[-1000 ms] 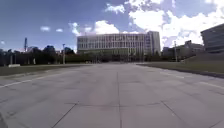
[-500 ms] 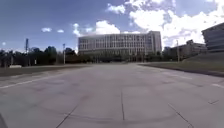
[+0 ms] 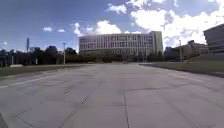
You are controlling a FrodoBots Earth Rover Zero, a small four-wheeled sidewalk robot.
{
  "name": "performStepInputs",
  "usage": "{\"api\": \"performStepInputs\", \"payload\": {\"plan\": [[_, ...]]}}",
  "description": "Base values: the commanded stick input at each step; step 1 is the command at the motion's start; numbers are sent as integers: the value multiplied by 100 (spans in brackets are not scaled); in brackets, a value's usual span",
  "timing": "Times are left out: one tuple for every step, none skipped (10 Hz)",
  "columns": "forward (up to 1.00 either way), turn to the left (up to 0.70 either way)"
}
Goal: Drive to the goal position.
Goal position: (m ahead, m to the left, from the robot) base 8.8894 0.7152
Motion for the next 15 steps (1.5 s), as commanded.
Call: {"api": "performStepInputs", "payload": {"plan": [[70,0],[70,0],[70,0],[70,0],[70,0],[70,0],[70,0],[70,0],[70,0],[70,0],[70,0],[70,0],[70,0],[70,0],[70,0]]}}
